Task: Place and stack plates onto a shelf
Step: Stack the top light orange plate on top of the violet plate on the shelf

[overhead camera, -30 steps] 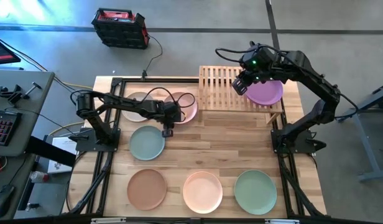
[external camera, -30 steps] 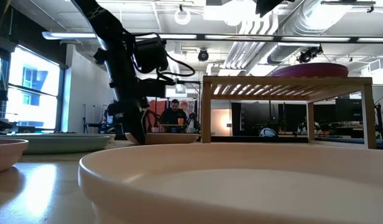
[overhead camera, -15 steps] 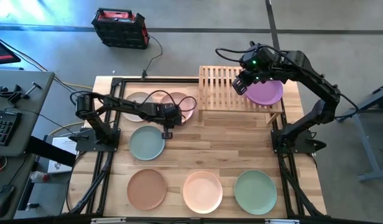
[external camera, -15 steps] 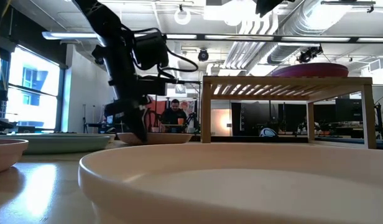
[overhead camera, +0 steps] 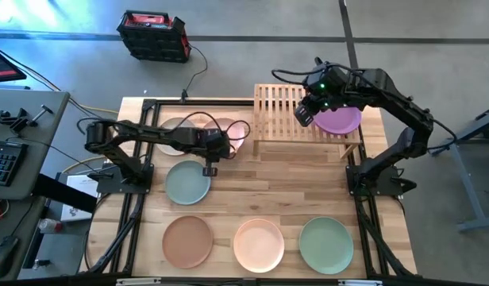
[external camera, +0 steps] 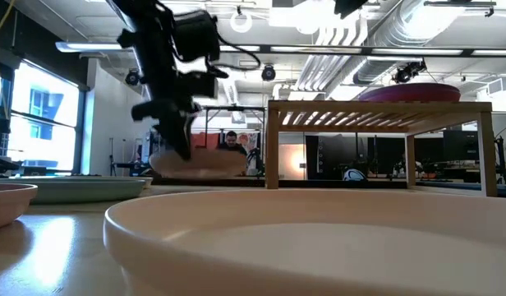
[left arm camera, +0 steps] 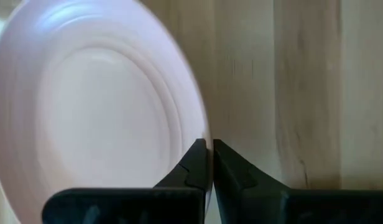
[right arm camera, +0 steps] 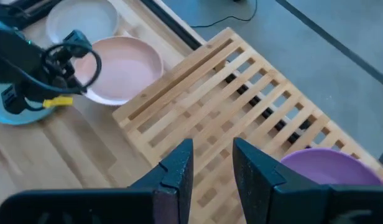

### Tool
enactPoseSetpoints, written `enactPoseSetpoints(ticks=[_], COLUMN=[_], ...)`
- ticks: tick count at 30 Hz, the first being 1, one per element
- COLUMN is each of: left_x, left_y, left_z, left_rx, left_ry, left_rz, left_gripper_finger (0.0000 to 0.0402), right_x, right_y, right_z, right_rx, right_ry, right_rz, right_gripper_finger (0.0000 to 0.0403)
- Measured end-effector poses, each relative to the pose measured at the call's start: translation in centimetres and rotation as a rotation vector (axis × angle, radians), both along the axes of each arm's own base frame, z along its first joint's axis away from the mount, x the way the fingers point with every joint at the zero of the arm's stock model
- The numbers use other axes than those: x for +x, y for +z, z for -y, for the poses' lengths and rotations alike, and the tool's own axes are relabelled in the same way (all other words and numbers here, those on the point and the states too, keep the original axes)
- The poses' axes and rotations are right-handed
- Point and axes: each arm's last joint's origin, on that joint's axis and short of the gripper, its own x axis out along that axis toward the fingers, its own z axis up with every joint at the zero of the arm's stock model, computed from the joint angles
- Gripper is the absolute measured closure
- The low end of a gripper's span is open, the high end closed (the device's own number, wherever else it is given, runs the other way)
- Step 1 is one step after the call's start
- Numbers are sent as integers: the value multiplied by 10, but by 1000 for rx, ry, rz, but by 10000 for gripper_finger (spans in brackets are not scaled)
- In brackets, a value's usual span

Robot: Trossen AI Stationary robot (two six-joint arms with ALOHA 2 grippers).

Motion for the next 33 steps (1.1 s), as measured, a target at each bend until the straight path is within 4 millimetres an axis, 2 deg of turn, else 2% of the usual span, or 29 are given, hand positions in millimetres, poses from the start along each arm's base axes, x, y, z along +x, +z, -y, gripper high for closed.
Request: enactPoseSetpoints(ticks=[10, 17, 25, 33], left_x=[-35, -62, -80, -82], left_y=[56, 84, 100, 100], left_z=[11, 28, 49, 72], left_rx=[31, 82, 123, 117], left_ry=[-25, -175, -366, -562], left_rz=[115, 149, 178, 169], left_gripper_finger=[401, 401, 401, 401], right_x=[19, 42, 72, 109], right_y=[-2, -8, -28, -52], right_z=[-30, -54, -85, -119], right_rx=[7, 67, 87, -15], right_ry=[116, 261, 408, 645], right_rz=[40, 73, 4, -47], right_gripper_finger=[315, 315, 315, 315])
